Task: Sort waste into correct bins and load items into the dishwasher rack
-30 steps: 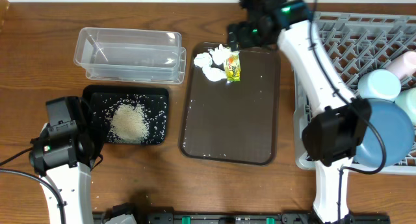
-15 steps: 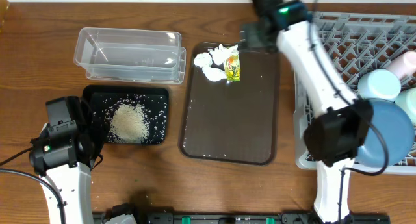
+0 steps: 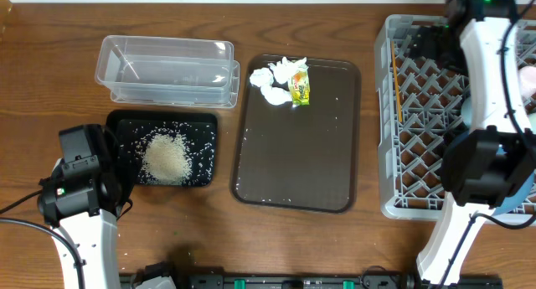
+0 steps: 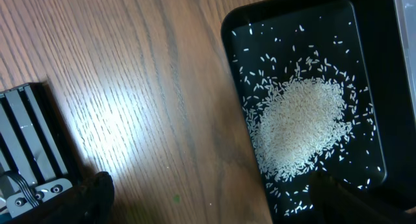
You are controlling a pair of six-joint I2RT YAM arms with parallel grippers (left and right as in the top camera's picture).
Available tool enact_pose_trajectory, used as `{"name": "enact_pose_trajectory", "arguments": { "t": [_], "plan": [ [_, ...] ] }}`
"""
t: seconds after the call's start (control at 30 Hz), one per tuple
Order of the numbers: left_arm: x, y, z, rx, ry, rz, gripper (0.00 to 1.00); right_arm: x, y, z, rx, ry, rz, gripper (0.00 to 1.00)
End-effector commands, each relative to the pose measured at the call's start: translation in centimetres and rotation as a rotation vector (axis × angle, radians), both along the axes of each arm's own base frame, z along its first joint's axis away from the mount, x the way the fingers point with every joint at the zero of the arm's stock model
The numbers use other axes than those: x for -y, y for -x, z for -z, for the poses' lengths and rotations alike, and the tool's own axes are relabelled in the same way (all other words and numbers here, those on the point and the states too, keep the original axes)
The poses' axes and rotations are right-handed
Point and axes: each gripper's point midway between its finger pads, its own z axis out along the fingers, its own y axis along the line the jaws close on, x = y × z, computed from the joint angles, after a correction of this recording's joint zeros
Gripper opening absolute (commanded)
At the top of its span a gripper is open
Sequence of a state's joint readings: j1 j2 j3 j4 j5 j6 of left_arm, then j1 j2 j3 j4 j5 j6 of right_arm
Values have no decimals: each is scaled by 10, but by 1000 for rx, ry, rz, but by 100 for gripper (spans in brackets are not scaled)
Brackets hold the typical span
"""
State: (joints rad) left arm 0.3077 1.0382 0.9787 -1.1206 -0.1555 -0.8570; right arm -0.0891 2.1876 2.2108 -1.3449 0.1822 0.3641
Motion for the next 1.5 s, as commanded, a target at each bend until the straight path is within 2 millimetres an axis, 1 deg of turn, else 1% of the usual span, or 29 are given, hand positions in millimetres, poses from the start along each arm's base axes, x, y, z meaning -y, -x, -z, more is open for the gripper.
{"name": "enact_pose_trajectory", "arguments": {
  "t": [0.0,0.17,0.47,0.57,0.6,0.67,0.73,0.77,0.83,0.87,0.93,0.97,1.03,1.13,1.2,1.27,1.37,1.4,1.47],
  "plan": [
    [-2,-2,-6,12,-4,1,97,10,2,-23,60,-17,40,99],
    [-2,-2,-6,12,-4,1,97,25,5,-23,60,-17,71,99],
    [-1,-2,-6,15,-2,1,97,25,5,-23,61,-18,72,99],
    [6,-6,-4,34,42,17,97,25,5,-23,61,-18,72,99],
    [14,-10,-4,50,87,32,97,25,5,-23,60,-18,72,99],
    [42,-17,-2,92,239,83,97,25,5,-23,60,-18,72,99],
    [85,-23,-8,143,472,170,97,26,5,-23,60,-18,72,99],
    [98,-27,-13,172,526,246,97,26,5,-23,61,-18,72,99],
    [134,-46,-37,319,629,534,97,26,5,-23,61,-18,72,99],
    [152,-51,-50,386,679,651,97,25,5,-23,60,-18,72,99],
    [177,-58,-68,473,742,789,97,25,5,-23,60,-18,72,99],
    [186,-62,-75,501,738,845,97,25,5,-23,61,-18,72,99],
    [199,-69,-84,526,691,923,97,25,5,-23,60,-18,72,99],
    [216,-80,-91,475,543,997,97,26,5,-23,60,-18,72,99],
    [227,-87,-93,392,437,1044,97,25,5,-23,61,-18,72,99],
    [235,-94,-90,271,334,1097,97,25,5,-23,60,-18,72,99],
    [247,-109,-79,57,219,1198,97,25,5,-23,61,-18,72,99],
    [249,-117,-74,8,188,1213,97,25,5,-23,60,-18,72,99],
    [254,-144,-63,-56,115,1203,97,26,5,-23,60,-18,72,99]
  ]
}}
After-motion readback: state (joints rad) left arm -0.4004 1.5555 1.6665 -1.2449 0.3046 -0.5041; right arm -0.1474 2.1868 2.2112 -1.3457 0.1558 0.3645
